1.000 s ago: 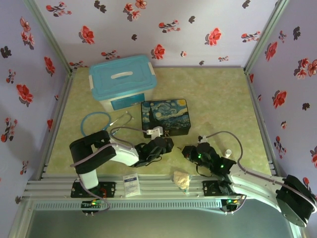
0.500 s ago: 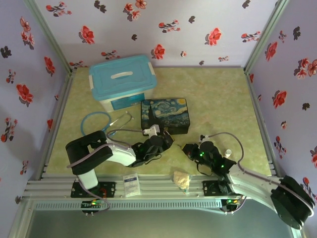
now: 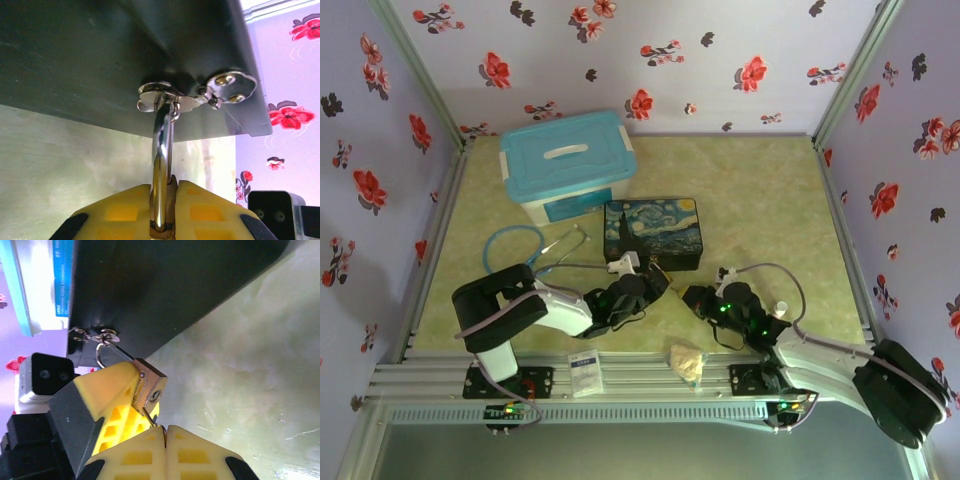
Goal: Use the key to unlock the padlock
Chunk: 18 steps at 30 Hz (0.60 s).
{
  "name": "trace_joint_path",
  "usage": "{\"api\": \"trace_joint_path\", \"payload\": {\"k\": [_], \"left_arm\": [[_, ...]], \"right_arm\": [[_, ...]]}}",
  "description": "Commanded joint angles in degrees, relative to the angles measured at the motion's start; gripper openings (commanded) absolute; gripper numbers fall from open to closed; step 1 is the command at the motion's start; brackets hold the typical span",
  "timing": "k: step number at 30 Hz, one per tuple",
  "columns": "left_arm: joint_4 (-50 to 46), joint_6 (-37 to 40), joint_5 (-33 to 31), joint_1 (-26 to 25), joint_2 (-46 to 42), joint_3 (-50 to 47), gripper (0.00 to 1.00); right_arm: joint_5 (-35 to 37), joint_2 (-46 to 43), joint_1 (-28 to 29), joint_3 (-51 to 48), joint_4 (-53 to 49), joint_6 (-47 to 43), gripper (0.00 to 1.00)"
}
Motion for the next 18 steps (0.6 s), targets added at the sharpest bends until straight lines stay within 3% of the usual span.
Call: {"api": "trace_joint_path", "payload": {"k": [1,18], "left_arm": [[4.6,0.1,0.1,0.4,-2.3,0.2,0.00],[3.5,0.1,0.2,0.5,-4.5,-0.3,0.00]], "right_arm": [[0.0,-1.6,-0.6,1.4,-1.7,-0.5,0.00],[0.3,0.8,-0.8,2.8,-0.8,-2.1,0.00]]}}
